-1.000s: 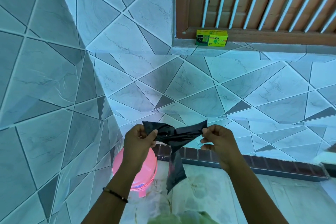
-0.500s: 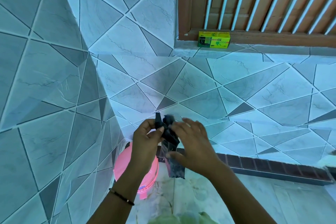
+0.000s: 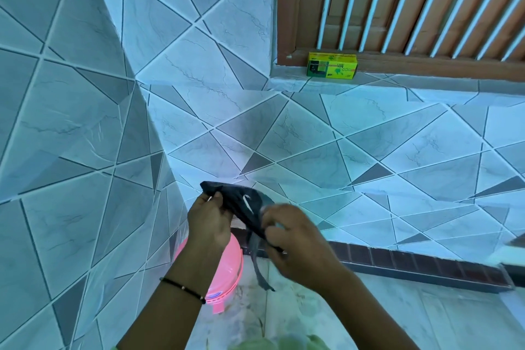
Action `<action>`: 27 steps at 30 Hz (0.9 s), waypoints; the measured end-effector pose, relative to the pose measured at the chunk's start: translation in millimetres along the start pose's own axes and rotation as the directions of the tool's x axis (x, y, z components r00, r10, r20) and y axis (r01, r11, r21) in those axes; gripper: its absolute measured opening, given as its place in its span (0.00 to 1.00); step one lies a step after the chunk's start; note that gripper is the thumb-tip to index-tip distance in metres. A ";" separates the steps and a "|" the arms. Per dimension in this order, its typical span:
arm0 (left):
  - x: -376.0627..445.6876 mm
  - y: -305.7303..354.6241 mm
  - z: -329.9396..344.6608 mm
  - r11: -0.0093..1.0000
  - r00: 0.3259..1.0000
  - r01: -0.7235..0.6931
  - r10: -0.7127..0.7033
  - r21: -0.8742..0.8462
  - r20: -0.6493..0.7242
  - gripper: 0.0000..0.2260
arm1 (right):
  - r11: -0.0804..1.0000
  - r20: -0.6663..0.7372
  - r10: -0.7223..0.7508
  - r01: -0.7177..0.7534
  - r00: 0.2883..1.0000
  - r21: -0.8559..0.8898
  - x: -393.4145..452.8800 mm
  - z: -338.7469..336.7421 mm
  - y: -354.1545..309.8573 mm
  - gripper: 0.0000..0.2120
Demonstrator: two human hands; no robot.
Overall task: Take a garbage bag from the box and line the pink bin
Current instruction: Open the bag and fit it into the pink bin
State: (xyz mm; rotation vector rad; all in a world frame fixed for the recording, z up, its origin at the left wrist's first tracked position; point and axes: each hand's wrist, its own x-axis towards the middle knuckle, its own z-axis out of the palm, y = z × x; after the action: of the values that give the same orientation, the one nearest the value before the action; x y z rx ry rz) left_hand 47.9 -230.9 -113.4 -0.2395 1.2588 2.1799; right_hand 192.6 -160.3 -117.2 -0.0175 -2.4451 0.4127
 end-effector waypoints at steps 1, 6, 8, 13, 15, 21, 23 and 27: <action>1.3 0.4 4.9 0.999 0.999 0.031 -0.031 0.011 0.017 0.11 | 0.999 0.065 -0.016 0.014 0.998 0.042 1.1 2.2 -8.6 0.05; 0.0 7.6 20.0 0.992 0.995 0.069 -0.061 -0.102 0.080 0.10 | 0.913 0.227 0.342 -0.380 0.912 0.148 -6.8 12.0 -8.3 0.16; -1.8 8.1 17.9 0.987 0.985 0.121 -0.106 -0.105 0.135 0.07 | 0.837 0.103 0.488 -0.498 0.867 0.226 -9.6 10.6 3.7 0.16; -17.3 -10.1 6.2 0.893 0.898 0.328 -0.397 0.309 0.192 0.10 | 0.882 -0.074 0.460 -0.446 0.885 0.150 -12.7 11.9 20.6 0.15; -21.5 -21.1 4.6 0.870 0.889 0.344 -0.423 0.354 0.175 0.07 | 0.908 -0.031 0.410 -0.405 0.912 0.110 -14.6 14.2 20.3 0.14; -17.1 -19.5 2.6 0.926 0.915 0.229 -0.310 0.301 0.259 0.07 | 0.850 0.234 0.420 -0.470 0.877 0.237 -17.7 13.2 17.2 0.05; -15.6 -17.4 -0.1 0.926 0.906 0.196 -0.297 0.324 0.302 0.07 | 0.713 0.177 0.557 -0.577 0.811 0.399 -15.3 10.2 13.7 0.07; -16.3 -19.0 -2.0 0.921 0.898 0.137 -0.270 0.364 0.346 0.07 | 0.432 0.163 0.803 -0.748 0.573 0.503 -9.2 5.1 19.3 0.03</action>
State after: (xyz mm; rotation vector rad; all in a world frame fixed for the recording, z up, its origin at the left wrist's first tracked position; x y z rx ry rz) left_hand 71.8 -232.4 -121.1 0.1877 1.2741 1.6913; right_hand 195.0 -144.5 -132.3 -0.9634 -1.9746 1.4527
